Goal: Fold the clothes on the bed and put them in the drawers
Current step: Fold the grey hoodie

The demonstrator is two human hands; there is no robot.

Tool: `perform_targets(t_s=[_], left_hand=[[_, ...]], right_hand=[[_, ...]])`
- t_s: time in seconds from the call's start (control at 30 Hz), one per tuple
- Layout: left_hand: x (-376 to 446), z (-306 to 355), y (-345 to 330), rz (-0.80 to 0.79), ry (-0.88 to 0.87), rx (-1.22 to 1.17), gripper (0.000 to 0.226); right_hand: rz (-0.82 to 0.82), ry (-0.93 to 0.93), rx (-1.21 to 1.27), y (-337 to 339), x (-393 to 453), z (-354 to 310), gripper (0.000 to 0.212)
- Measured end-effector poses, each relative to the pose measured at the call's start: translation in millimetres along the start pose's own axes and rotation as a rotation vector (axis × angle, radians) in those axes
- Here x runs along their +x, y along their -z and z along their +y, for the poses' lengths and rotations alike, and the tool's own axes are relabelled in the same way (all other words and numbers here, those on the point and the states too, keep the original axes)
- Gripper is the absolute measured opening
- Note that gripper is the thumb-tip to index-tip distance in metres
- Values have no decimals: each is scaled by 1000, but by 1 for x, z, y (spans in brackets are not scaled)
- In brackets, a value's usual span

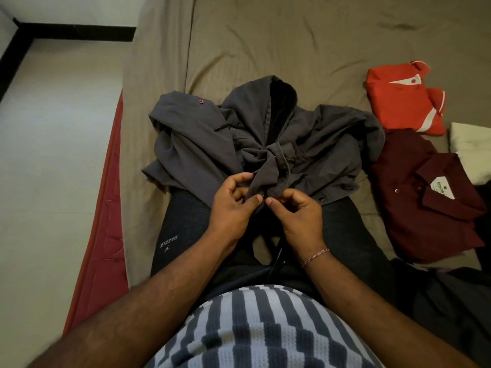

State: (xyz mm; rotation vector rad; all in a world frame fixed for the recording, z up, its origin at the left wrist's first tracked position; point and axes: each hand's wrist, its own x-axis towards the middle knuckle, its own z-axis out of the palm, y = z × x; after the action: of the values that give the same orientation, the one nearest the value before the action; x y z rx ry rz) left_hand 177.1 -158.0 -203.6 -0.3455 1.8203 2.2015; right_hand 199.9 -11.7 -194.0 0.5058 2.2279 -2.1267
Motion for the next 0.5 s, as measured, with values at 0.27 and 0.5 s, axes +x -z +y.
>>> perform_targets(t_s=[0.27, 0.5], left_hand=[[0, -2, 0, 26, -16, -9, 47], [-2, 0, -2, 67, -40, 23, 42]], right_hand=[[-15, 13, -3, 1, -1, 3, 5], [-5, 21, -27, 1, 1, 7, 6]])
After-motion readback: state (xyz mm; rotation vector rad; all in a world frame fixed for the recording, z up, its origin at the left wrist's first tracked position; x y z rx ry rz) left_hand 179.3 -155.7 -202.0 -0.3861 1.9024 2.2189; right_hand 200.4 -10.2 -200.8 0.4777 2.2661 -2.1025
